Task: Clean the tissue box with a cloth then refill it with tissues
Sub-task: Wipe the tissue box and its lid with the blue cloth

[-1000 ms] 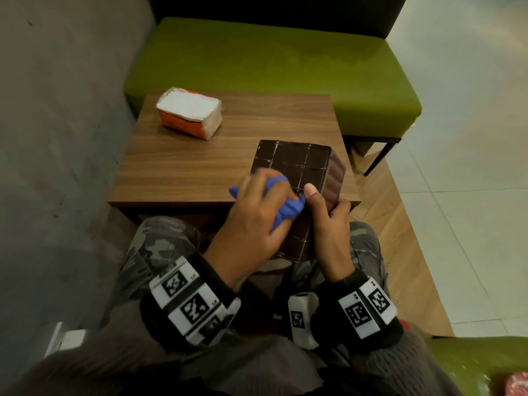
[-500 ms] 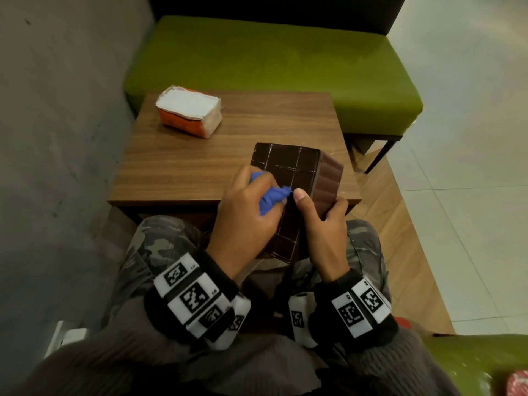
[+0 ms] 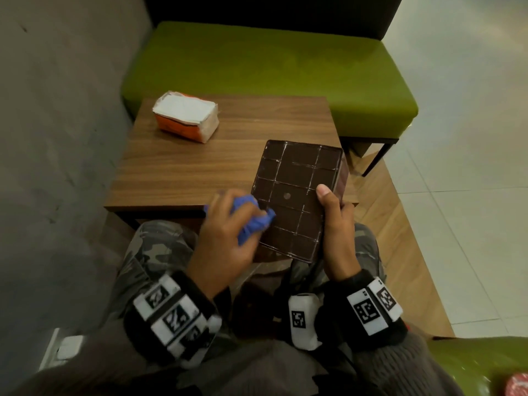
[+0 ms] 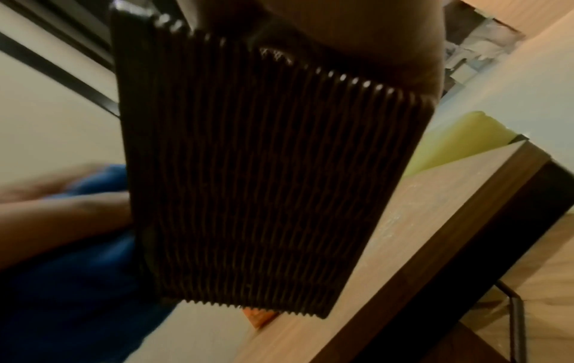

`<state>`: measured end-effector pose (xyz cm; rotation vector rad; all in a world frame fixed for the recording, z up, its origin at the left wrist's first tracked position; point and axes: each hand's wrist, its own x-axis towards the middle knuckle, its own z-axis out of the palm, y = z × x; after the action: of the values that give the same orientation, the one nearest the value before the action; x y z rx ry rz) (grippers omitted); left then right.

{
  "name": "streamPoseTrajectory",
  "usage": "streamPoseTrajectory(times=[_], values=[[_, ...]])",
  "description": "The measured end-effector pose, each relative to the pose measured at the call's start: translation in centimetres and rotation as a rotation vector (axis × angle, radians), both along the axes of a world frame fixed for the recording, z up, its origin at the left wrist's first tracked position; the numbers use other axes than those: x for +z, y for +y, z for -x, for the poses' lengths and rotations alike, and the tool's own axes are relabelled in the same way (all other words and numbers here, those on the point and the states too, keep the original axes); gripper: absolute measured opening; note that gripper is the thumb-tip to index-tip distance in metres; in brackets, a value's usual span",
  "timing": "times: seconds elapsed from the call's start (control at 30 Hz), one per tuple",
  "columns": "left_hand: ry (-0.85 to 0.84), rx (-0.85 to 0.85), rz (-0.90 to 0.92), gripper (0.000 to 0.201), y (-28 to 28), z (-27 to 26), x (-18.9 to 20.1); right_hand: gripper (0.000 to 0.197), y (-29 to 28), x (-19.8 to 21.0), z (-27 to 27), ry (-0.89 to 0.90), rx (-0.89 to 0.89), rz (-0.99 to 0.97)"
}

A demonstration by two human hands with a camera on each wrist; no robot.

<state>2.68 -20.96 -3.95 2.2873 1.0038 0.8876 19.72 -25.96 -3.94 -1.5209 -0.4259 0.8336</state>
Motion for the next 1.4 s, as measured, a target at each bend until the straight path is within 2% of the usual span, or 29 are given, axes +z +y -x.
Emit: streamPoseTrajectory(times=[0.07, 0.1, 0.17, 0.27, 0.3, 0.4, 0.43, 0.47, 0.57, 0.63, 0.73, 0.8, 0.87, 0.9, 1.0, 1.07, 1.1, 1.2, 1.23, 1.3, 1.33, 1.4], values=[[0.103, -0.168, -0.103, 0.018, -1.5, 1.1, -0.8, 0.098, -0.1, 0.0, -0.3, 0.005, 0.012, 0.012], [0.123, -0.192, -0.107, 0.019, -1.3, 1.4, -1.0, 0.095, -0.3, 0.1, -0.3, -0.014, 0.035, 0.012], [0.094, -0.077, 0.001, 0.018, 0.1, 1.5, -0.9, 0.093, -0.6, 0.0, -0.1, -0.027, 0.068, 0.03], [-0.109, 0.205, 0.314, 0.024, 2.7, 1.4, -0.5, 0.102, -0.6, -0.1, -0.1, 0.077, 0.081, 0.034], [-0.194, 0.208, 0.47, 0.03, 3.3, 1.7, -0.3, 0.101, -0.5, -0.1, -0.3, 0.131, 0.109, 0.022], [-0.431, -0.082, 1.126, 0.06, 3.4, 2.7, 0.8, 0.074, -0.5, 1.2, -0.9, 0.22, 0.266, -0.031], [-0.45, -0.16, 1.26, 0.067, 3.2, 2.8, 1.0, 0.068, -0.5, 1.6, -1.1, 0.253, 0.334, -0.036], [-0.431, -0.235, 1.319, 0.072, 3.0, 2.7, 1.2, 0.064, -0.5, 1.8, -1.4, 0.271, 0.394, -0.035], [-0.341, -0.279, 1.313, 0.082, 3.2, 2.1, 1.1, 0.058, -0.1, 2.3, -1.7, 0.197, 0.489, -0.021], [-0.405, -0.238, 1.339, 0.083, 3.4, 2.0, 0.8, 0.058, -0.2, 2.4, -1.6, 0.17, 0.507, -0.047], [-0.571, -0.185, 1.277, 0.083, 3.1, 1.5, 0.6, 0.078, -1.0, 1.5, -1.8, 0.185, 0.492, -0.129], [-0.657, -0.126, 1.21, 0.075, 2.9, 0.9, 0.4, 0.083, -1.6, 0.8, -1.1, 0.209, 0.46, -0.169], [-0.689, -0.088, 1.173, 0.068, 2.6, -0.1, 0.3, 0.098, -1.7, -0.2, -0.2, 0.262, 0.419, -0.149], [-0.679, -0.098, 1.16, 0.067, 2.3, -0.6, 0.2, 0.101, -1.5, -0.5, 0.3, 0.295, 0.399, -0.141], [-0.551, -0.129, 1.093, 0.075, 1.9, -1.5, -0.1, 0.083, -1.0, -0.7, 0.9, 0.357, 0.314, -0.174], [-0.448, -0.139, 1.013, 0.086, 2.2, -1.2, -0.3, 0.09, -0.7, -0.5, 0.4, 0.357, 0.208, -0.161], [-0.459, -0.123, 0.997, 0.095, 2.5, -0.6, -0.5, 0.096, -0.6, -0.4, 0.1, 0.349, 0.153, -0.155], [-0.744, 0.103, 1.036, 0.104, 4.1, 0.9, -0.3, 0.108, -0.6, -0.3, -0.8, 0.264, 0.087, -0.131], [-0.853, 0.188, 0.992, 0.099, 4.8, 1.3, 0.0, 0.109, -0.6, -0.5, -1.0, 0.244, 0.083, -0.121], [-0.986, 0.311, 0.741, 0.074, 5.5, 1.5, 1.2, 0.102, -0.7, -0.8, -1.2, 0.222, 0.082, -0.118], [-0.976, 0.351, 0.572, 0.056, 5.4, 1.4, 1.9, 0.097, -0.7, -0.9, -1.0, 0.218, 0.085, -0.118], [-0.788, 0.312, 0.324, 0.034, 4.2, 0.2, 3.2, 0.093, -0.5, -0.9, -0.5, 0.206, 0.091, -0.106]])
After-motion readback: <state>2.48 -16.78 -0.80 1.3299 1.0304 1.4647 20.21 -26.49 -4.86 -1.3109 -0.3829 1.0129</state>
